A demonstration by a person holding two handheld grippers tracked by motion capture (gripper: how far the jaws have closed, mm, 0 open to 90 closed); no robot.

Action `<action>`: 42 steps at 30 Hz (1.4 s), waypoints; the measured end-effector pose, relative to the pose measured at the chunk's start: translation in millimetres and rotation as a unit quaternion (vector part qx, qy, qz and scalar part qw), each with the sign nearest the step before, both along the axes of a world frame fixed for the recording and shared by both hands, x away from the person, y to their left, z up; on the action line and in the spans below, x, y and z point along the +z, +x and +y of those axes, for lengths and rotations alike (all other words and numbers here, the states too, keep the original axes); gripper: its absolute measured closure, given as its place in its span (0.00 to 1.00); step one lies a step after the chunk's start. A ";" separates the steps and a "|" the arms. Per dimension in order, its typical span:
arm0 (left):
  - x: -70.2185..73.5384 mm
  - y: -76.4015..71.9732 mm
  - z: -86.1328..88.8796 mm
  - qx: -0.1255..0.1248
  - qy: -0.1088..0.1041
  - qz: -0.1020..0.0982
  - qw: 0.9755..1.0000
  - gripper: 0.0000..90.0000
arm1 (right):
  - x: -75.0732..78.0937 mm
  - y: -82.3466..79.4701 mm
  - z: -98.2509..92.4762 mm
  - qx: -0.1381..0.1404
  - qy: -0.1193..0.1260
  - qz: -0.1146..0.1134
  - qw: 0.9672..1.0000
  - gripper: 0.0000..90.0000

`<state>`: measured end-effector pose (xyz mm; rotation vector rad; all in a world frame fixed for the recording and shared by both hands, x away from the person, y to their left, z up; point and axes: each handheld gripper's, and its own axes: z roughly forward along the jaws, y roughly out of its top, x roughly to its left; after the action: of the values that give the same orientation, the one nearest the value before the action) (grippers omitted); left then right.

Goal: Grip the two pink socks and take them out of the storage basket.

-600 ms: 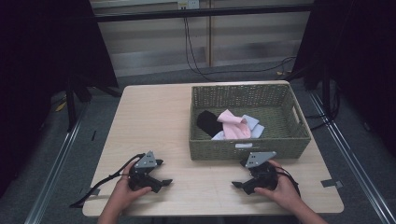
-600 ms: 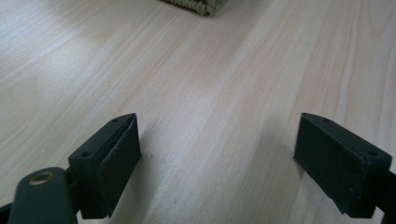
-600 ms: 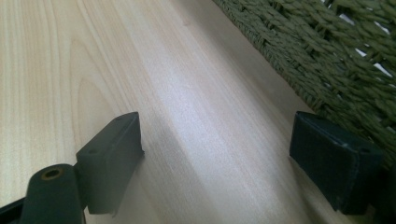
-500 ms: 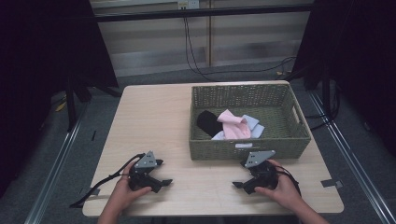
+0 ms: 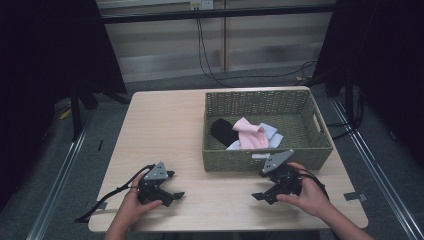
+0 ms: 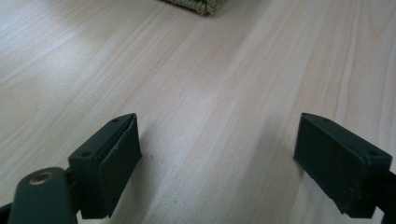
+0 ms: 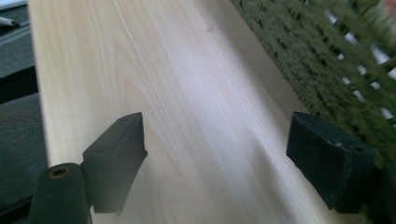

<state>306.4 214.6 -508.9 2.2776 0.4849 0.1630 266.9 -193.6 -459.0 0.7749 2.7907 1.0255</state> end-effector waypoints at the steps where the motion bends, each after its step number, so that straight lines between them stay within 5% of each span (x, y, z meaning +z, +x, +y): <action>1: 0.0 0.0 0.0 0.000 0.000 0.000 1.000 0.15 | 3.8 0.3 -0.7 0.001 -0.004 0.004 1.000 0.21; 9: 0.0 0.0 0.0 0.000 0.000 0.000 1.000 0.15 | 38.6 7.9 -9.6 0.021 -0.016 0.032 0.999 0.21; 20: 0.0 0.0 0.0 0.000 0.000 0.000 1.000 0.15 | 71.2 18.4 -17.6 0.028 -0.027 0.028 0.999 0.22; 33: 0.0 0.0 0.0 0.000 0.000 0.000 1.000 0.15 | 102.8 40.4 -27.9 0.009 -0.021 0.030 0.999 0.24; 42: 0.0 0.0 0.0 0.000 0.000 0.000 1.000 0.15 | 116.1 71.9 -32.3 -0.021 -0.021 0.013 0.999 0.25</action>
<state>306.4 214.6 -508.9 2.2768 0.4843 0.1638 338.9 -225.9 -342.9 0.8443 2.7944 0.9538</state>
